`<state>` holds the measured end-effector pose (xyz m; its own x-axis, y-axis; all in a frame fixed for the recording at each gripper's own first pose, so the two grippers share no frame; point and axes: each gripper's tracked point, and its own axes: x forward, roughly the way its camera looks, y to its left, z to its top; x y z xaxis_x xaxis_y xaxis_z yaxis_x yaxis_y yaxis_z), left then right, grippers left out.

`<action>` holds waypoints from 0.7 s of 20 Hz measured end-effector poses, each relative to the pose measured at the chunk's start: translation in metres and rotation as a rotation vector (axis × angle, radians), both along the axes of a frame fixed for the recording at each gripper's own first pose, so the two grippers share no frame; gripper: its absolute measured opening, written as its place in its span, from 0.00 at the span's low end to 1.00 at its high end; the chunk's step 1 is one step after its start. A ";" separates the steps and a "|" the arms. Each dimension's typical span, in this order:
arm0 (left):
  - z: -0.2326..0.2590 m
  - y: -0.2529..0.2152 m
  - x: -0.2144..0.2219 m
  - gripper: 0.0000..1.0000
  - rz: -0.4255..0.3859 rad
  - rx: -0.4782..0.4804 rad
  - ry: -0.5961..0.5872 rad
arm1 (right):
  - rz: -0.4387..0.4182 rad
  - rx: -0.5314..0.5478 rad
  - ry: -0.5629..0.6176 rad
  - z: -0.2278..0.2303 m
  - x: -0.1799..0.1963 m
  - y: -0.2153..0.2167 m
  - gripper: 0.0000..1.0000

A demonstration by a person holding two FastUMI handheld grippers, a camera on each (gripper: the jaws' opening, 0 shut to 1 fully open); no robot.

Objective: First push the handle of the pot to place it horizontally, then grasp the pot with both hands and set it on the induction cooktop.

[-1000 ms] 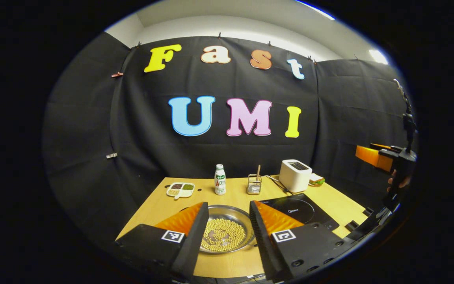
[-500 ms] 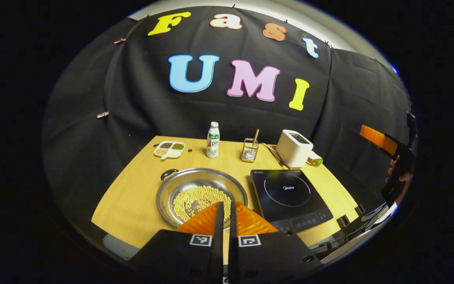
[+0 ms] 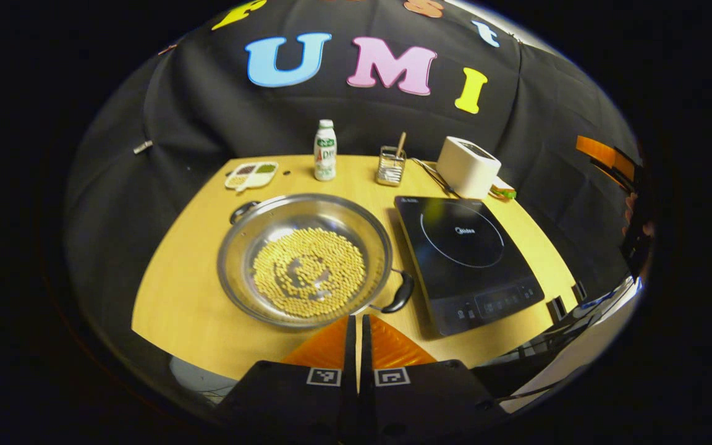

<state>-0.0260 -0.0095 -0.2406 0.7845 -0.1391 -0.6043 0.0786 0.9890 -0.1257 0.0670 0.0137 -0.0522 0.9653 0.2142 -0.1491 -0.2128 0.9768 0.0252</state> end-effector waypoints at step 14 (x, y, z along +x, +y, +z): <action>-0.071 -0.028 0.038 0.05 -0.112 0.232 0.190 | 0.140 -0.017 0.089 -0.047 0.030 -0.011 0.98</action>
